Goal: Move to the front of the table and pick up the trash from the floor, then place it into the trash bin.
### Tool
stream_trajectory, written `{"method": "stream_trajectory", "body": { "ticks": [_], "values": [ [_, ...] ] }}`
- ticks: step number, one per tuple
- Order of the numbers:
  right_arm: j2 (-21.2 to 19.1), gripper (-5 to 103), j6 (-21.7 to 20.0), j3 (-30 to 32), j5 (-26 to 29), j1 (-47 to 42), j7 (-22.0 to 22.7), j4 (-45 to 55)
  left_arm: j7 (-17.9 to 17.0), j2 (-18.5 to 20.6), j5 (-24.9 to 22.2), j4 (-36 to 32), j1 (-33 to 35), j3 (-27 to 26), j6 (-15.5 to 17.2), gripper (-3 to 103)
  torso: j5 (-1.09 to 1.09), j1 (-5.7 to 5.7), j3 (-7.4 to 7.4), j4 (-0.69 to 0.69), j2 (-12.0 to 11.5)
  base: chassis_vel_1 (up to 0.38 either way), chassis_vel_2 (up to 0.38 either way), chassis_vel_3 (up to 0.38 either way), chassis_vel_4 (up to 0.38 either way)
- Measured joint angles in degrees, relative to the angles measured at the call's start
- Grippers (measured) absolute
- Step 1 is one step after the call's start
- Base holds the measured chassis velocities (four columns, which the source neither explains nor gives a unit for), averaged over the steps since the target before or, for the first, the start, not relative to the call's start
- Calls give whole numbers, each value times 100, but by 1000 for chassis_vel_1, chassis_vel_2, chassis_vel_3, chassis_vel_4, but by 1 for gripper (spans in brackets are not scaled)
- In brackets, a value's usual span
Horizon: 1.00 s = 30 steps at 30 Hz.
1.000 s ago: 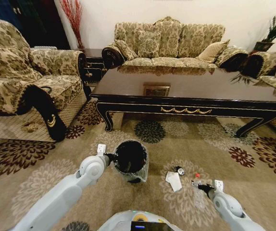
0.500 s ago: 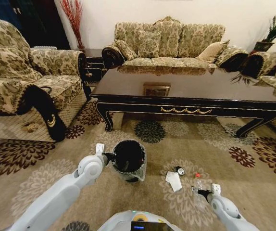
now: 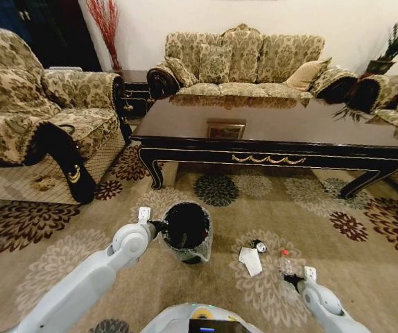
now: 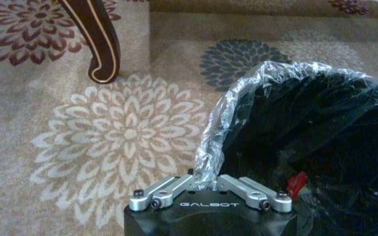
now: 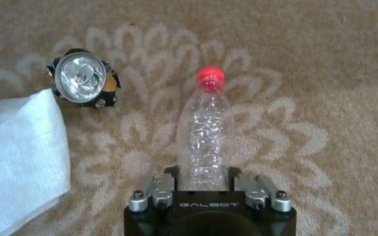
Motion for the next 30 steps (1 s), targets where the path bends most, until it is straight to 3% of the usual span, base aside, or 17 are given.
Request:
{"method": "stream_trajectory", "body": {
  "ticks": [10,20,30],
  "values": [
    [-5,23,39,65,0,-85,-2,81,2,-21,45,-43,70,7,0,2,1,0,0,1,0,0,0,0,0],
    [-57,23,176,359,78,-334,-41,502,4,-14,79,-85,105,40,0,2,0,0,0,0,0,0,0,0,0],
    [-144,23,603,801,424,-956,-140,2200,13,-65,100,-89,-70,387,0,2,0,0,0,-2,0,0,0,0,0]
  ]
}}
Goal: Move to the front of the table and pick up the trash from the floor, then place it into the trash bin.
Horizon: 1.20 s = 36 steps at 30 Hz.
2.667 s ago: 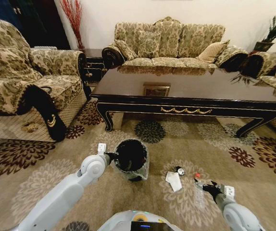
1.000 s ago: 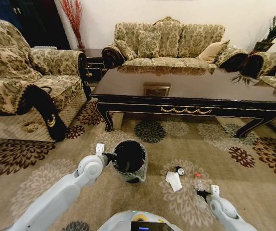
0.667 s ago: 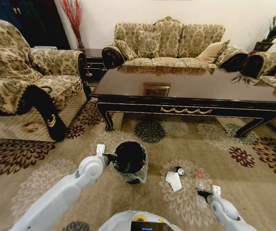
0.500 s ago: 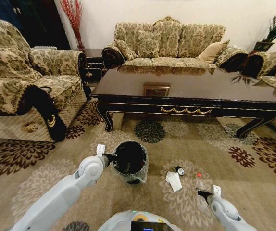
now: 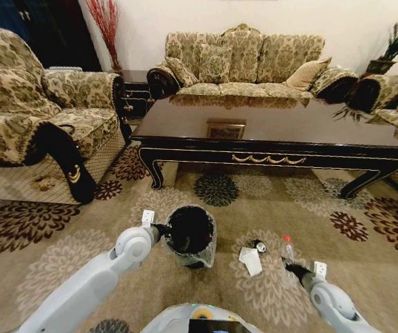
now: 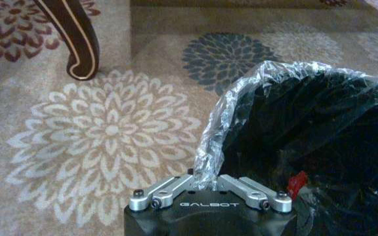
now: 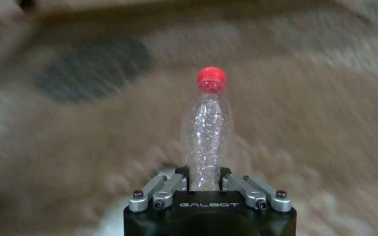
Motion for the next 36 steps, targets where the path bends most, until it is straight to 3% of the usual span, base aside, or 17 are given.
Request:
{"method": "stream_trajectory", "body": {
  "ticks": [9,12,25,28,29,31,36],
  "values": [
    [-62,23,789,-1,87,-289,-374,1297,-9,104,-149,-162,12,119,0,2,-1,0,0,2,0,0,0,0,0],
    [-52,23,1111,22,121,-492,-691,1891,-100,-18,-368,-211,-57,252,0,2,-2,0,0,2,0,0,0,0,0],
    [-80,23,1799,44,-32,-820,-1472,2831,-148,-104,-411,-142,-377,861,0,2,1,0,0,3,0,0,0,0,0],
    [-120,23,2494,29,-536,-847,-2114,2792,-176,-129,-411,-109,-485,1063,0,2,0,0,0,2,0,0,0,0,0],
    [-120,23,2494,29,-536,-847,-2114,2792,-176,-129,-411,-109,-485,1063,0,2,0,0,0,2,0,0,0,0,0],
    [-153,23,2957,22,-1066,-854,-2695,2618,-206,-158,-428,-92,-572,1176,0,2,1,0,0,3,0,0,0,0,0],
    [-159,23,3148,-188,-1341,-848,-3114,2597,-352,-288,-524,-2,-887,1492,0,2,1,0,0,2,0,0,0,0,0]
  ]
}}
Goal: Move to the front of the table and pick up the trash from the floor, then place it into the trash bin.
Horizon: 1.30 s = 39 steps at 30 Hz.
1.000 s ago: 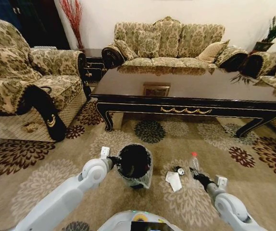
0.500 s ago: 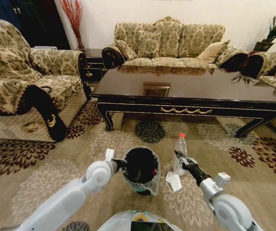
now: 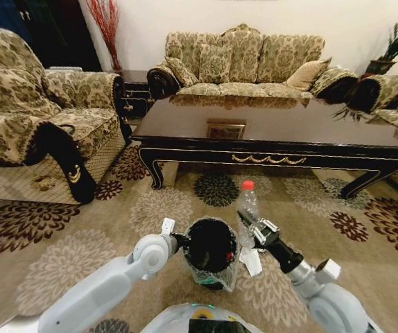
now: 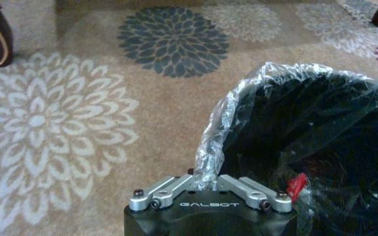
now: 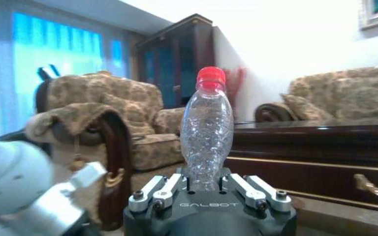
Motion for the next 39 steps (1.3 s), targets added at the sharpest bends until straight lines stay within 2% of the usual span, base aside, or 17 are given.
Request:
{"method": "stream_trajectory", "body": {
  "ticks": [3,9,16,18,20,23,24,25,28,29,32,33,36,38,39],
  "values": [
    [-4,23,142,-49,-247,47,-206,-102,-66,-98,-117,38,-252,206,0,2,-1,0,0,-1,0,0,0,0,0],
    [-16,23,309,-124,-528,58,-326,-249,-159,-185,-263,65,-556,523,0,2,-1,0,0,0,0,0,0,0,0],
    [44,23,313,-123,-585,59,-451,-330,-185,-175,-298,46,-600,581,0,2,-1,0,0,0,0,0,0,0,0],
    [56,20,300,-124,-584,53,-474,-332,-185,-163,-280,46,-586,574,-1,2,0,0,0,0,0,0,0,0,0],
    [87,28,242,-124,-552,21,-538,-330,-174,-155,-255,46,-552,514,0,2,-1,0,0,1,0,0,0,0,0],
    [95,28,222,-123,-538,18,-544,-326,-170,-140,-246,46,-547,496,0,2,-1,0,0,0,0,0,0,0,0],
    [98,39,209,-122,-534,26,-541,-326,-168,-133,-241,45,-541,487,-1,2,-1,0,0,0,0,0,0,0,0],
    [98,39,209,-122,-534,26,-541,-326,-168,-133,-241,45,-541,487,-1,2,-1,0,0,0,0,0,0,0,0],
    [119,55,170,-111,-529,35,-529,-325,-161,-127,-210,22,-499,474,0,2,-1,0,0,1,0,0,0,0,0],
    [119,55,170,-111,-529,35,-529,-325,-161,-127,-210,22,-499,474,0,2,-1,0,0,1,0,0,0,0,0],
    [150,72,159,-106,-533,11,-522,-317,-153,-125,-193,22,-485,475,0,2,0,0,0,0,0,0,0,0,0],
    [150,72,159,-106,-533,11,-522,-317,-153,-125,-193,22,-485,475,0,2,0,0,0,0,0,0,0,0,0],
    [162,88,157,-113,-539,-1,-518,-337,-149,-141,-167,31,-458,466,0,2,-1,0,0,0,0,0,0,0,0],
    [163,88,157,-116,-540,-2,-518,-338,-149,-141,-154,33,-442,460,0,2,-1,0,0,0,0,0,0,0,0],
    [163,93,156,-118,-541,-1,-518,-338,-148,-141,-149,33,-430,455,-1,2,0,0,0,0,0,0,0,0,0]
  ]
}}
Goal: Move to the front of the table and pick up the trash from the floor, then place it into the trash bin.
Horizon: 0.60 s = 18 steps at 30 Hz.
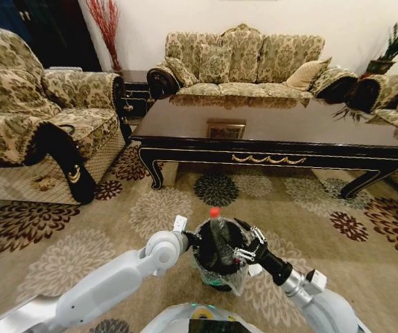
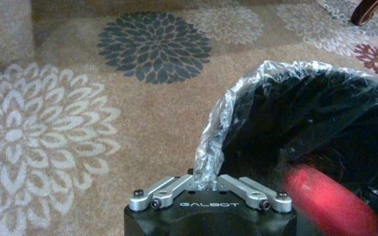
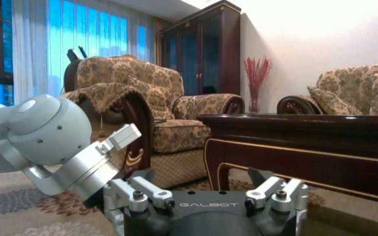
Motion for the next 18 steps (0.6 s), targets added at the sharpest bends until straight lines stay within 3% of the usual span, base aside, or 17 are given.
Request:
{"method": "stream_trajectory", "body": {
  "ticks": [5,18],
  "values": [
    [4,100,-50,-4,7,2,14,0,14,34,86,3,146,-91,0,2,0,0,0,1,0,0,0,0,0],
    [26,100,-166,16,108,25,287,20,65,226,158,-73,451,-443,0,2,-1,0,0,0,0,0,0,0,0]
  ]
}}
